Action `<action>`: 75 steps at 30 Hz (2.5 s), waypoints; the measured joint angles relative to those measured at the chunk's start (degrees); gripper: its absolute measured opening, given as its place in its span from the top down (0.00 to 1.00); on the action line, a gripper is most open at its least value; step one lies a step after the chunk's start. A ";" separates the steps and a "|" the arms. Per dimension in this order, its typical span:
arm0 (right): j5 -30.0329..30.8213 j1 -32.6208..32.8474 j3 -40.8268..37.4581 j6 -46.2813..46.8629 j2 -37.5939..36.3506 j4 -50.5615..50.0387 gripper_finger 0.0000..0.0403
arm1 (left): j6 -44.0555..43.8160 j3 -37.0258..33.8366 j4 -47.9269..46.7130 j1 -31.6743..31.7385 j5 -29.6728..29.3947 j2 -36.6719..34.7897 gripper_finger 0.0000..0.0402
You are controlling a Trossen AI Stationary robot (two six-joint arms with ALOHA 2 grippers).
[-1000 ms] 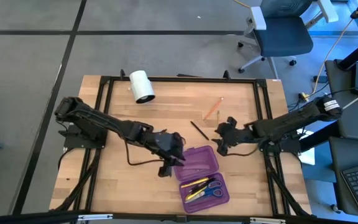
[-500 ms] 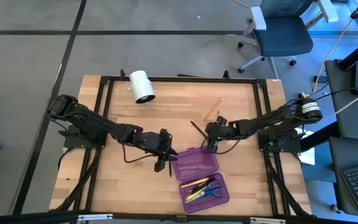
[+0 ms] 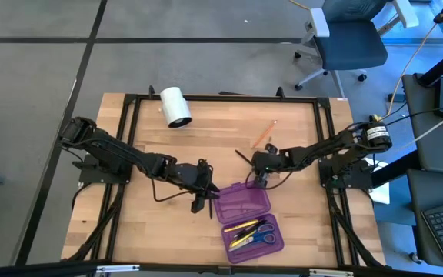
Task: Pick & place school supplies into a supply box
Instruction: Put the top right black pen into the purple supply box, then put the bottom black pen into the purple supply box
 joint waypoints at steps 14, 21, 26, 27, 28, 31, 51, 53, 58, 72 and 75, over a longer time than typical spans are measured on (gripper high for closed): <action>0.59 0.51 -0.48 -1.32 -3.26 -2.33 0.91 | -1.47 0.00 -0.07 0.00 0.02 0.02 0.74; 0.06 3.51 -0.45 0.23 -13.24 -8.14 0.90 | -2.08 0.00 -0.61 -0.11 0.11 0.02 0.75; -8.89 10.73 -0.40 0.21 -21.15 -9.03 0.90 | -3.89 0.00 -4.54 -0.11 -0.51 0.02 0.76; -10.83 12.78 -0.40 0.39 -22.29 -9.14 0.90 | -4.88 0.00 -5.65 -0.11 -1.08 0.02 0.76; -12.40 14.89 -0.40 0.88 -23.12 -8.91 0.89 | -5.65 0.00 -6.70 -0.11 -1.63 0.02 0.76; -14.91 21.95 -0.36 3.50 -24.01 -8.03 0.89 | -7.06 0.00 -9.21 -0.11 -2.14 0.02 0.76; -7.42 36.79 1.58 7.66 -2.57 8.68 0.89 | -11.52 0.00 -6.84 -0.11 -4.27 0.07 0.78; -7.44 36.79 2.80 7.38 -0.57 8.74 0.89 | -11.52 0.00 -6.91 -0.11 -4.27 0.07 0.78; -8.75 36.76 4.57 6.51 1.88 7.94 0.89 | -11.52 0.00 -6.89 -0.11 -4.27 0.07 0.78; -10.02 36.76 4.75 4.54 -3.31 1.02 0.64 | -5.91 0.00 -7.39 0.70 -9.84 0.07 0.65; -10.02 36.76 4.75 4.84 -7.18 -1.28 0.57 | -5.95 0.00 -7.26 1.12 -9.66 0.07 0.62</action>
